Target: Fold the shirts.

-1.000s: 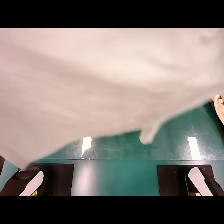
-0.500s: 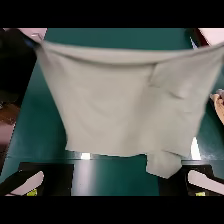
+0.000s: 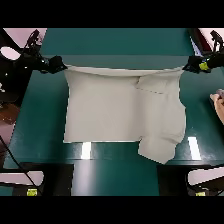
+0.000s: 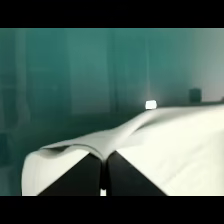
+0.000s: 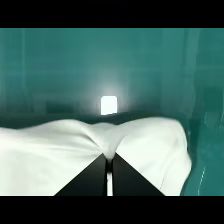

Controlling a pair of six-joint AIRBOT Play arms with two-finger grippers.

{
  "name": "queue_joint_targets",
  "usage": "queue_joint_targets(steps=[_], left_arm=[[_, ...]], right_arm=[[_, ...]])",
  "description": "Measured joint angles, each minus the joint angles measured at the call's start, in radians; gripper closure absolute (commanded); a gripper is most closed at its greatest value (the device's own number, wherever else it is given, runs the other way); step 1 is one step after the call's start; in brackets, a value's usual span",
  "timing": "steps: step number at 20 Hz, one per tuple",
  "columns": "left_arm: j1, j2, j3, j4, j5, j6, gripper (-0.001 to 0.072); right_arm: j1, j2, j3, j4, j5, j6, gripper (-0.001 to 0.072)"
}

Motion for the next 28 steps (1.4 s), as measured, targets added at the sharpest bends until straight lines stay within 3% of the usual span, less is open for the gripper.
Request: queue_joint_targets(steps=[4, 9, 13, 14, 15, 16, 17, 23, 28], left_arm=[[0.0, -0.021, 0.002, -0.01, 0.02, 0.056, 0.0686], [0.0, -0.027, -0.035, 0.096, -0.165, 0.091, 0.0685], [0.0, -0.029, -0.116, 0.143, -0.221, 0.099, 0.0682], [0.0, -0.029, -0.131, 0.149, -0.227, 0.099, 0.057], [0.0, -0.029, -0.143, 0.158, -0.232, 0.096, 0.0236], [0.0, -0.029, -0.152, 0.167, -0.233, 0.08, 0.0043], [0.001, -0.029, -0.158, 0.172, -0.237, 0.061, 0.0047], [0.037, 0.037, -0.187, 0.281, -0.351, -0.02, 0.0047], [0.082, 0.237, -0.425, 0.308, -0.433, -0.031, 0.0047]], right_arm=[[0.003, -0.015, -0.01, -0.022, -0.038, -0.025, 0.0701], [0.015, 0.064, -0.182, -0.107, -0.009, -0.046, 0.07], [0.019, 0.145, -0.368, -0.131, -0.052, -0.051, 0.0697], [0.019, 0.159, -0.406, -0.132, -0.063, -0.051, 0.0691], [0.019, 0.167, -0.433, -0.132, -0.07, -0.051, 0.0589], [0.019, 0.173, -0.457, -0.134, -0.074, -0.046, 0.0368], [0.019, 0.18, -0.472, -0.136, -0.079, -0.039, 0.0312], [-0.01, 0.294, -0.524, -0.135, 0.001, -0.03, 0.0323], [-0.069, 0.462, -0.618, -0.13, 0.139, -0.104, 0.0324]])
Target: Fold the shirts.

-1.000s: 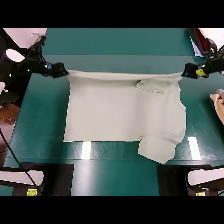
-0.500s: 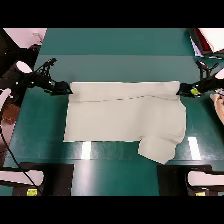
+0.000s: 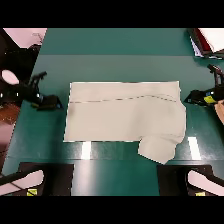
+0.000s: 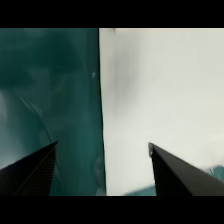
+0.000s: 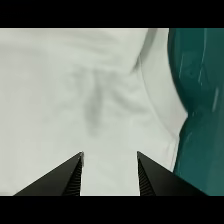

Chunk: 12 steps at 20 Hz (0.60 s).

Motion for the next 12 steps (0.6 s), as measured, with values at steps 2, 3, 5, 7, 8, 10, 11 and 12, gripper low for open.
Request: queue_joint_targets(steps=[2, 3, 5, 7, 8, 10, 11, 12], left_arm=[[0.007, 0.082, -0.132, -0.003, -0.02, 0.004, 0.0048], [0.008, 0.119, -0.192, -0.007, -0.026, 0.007, 0.0048], [0.011, 0.18, -0.299, -0.008, -0.025, 0.009, 0.0047], [0.012, 0.217, -0.381, -0.024, -0.015, 0.011, 0.0048], [0.012, 0.227, -0.411, -0.035, -0.006, 0.011, 0.0048], [0.012, 0.24, -0.457, -0.067, 0.023, 0.013, 0.0048], [0.013, 0.245, -0.476, -0.09, 0.037, 0.013, 0.0048], [0.013, 0.248, -0.495, -0.117, 0.044, 0.013, 0.0048]], right_arm=[[-0.026, 0.052, -0.039, 0.028, 0.021, -0.027, 0.0324], [-0.04, 0.072, -0.055, 0.055, 0.029, -0.04, 0.0324], [-0.062, 0.098, -0.077, 0.114, 0.038, -0.068, 0.0343], [-0.074, 0.114, -0.09, 0.175, 0.045, -0.092, 0.0345], [-0.077, 0.118, -0.093, 0.196, 0.047, -0.1, 0.0344], [-0.072, 0.124, -0.098, 0.223, 0.052, -0.109, 0.0344], [-0.066, 0.126, -0.1, 0.233, 0.053, -0.114, 0.0345], [-0.059, 0.127, -0.1, 0.24, 0.055, -0.116, 0.0345]])
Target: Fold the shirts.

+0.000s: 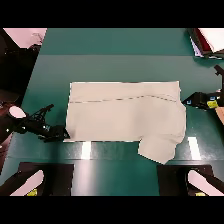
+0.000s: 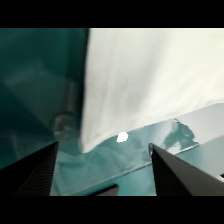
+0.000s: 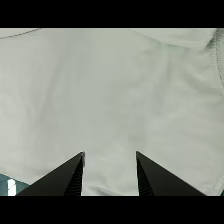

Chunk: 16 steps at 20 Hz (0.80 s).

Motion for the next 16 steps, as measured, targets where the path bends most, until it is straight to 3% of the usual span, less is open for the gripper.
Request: queue_joint_targets(steps=[1, 3, 6, 11, 16], left_arm=[[0.0, 0.003, -0.014, -0.021, 0.009, -0.001, 0.0085], [0.0, 0.005, -0.039, -0.049, 0.053, 0.0, 0.0367], [-0.002, 0.004, -0.058, -0.069, 0.109, 0.002, 0.0682], [-0.003, 0.013, -0.036, -0.097, 0.142, 0.002, 0.0685], [-0.003, 0.053, 0.027, -0.105, 0.133, 0.002, 0.0685]], right_arm=[[0.007, 0.001, -0.001, 0.004, 0.002, -0.002, 0.0345], [0.015, 0.002, -0.002, 0.009, 0.005, -0.005, 0.0344], [0.014, 0.003, -0.002, 0.014, 0.008, -0.007, 0.0345], [-0.061, 0.012, -0.025, -0.05, 0.098, -0.006, 0.0345], [-0.195, 0.078, -0.226, -0.172, 0.15, 0.037, 0.0318]])
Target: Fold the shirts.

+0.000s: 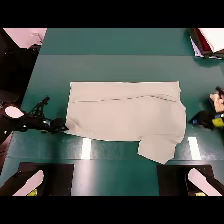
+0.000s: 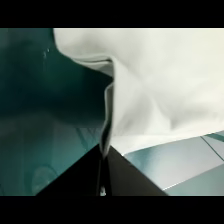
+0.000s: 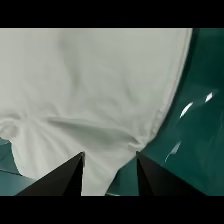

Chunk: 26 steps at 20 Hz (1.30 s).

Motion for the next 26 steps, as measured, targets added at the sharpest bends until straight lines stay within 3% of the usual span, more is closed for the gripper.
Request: queue_joint_targets(steps=[10, 11, 12, 13, 18, 23, 26], left_arm=[[0.0, 0.013, 0.025, -0.002, -0.005, 0.01, 0.0684], [0.0, 0.013, 0.025, -0.002, -0.005, 0.012, 0.0685], [0.0, 0.013, 0.025, -0.003, -0.005, 0.013, 0.0685], [0.0, 0.013, 0.025, -0.002, -0.005, 0.015, 0.0686], [0.0, 0.037, 0.032, 0.019, -0.082, 0.015, 0.0687], [0.0, 0.249, 0.035, 0.099, -0.225, -0.057, 0.0685], [0.0, 0.362, 0.043, 0.06, -0.305, -0.104, 0.0686]], right_arm=[[-0.031, 0.031, -0.264, 0.038, -0.051, -0.021, 0.0328], [-0.014, 0.031, -0.269, 0.042, -0.061, -0.022, 0.0431], [0.006, 0.031, -0.272, 0.046, -0.068, -0.024, 0.0623], [0.029, 0.031, -0.275, 0.051, -0.072, -0.025, 0.0696], [0.114, 0.066, -0.238, 0.052, -0.036, -0.024, 0.0698], [0.134, 0.218, -0.146, -0.045, 0.08, 0.027, 0.0699], [0.137, 0.297, -0.096, -0.079, 0.109, 0.053, 0.0699]])
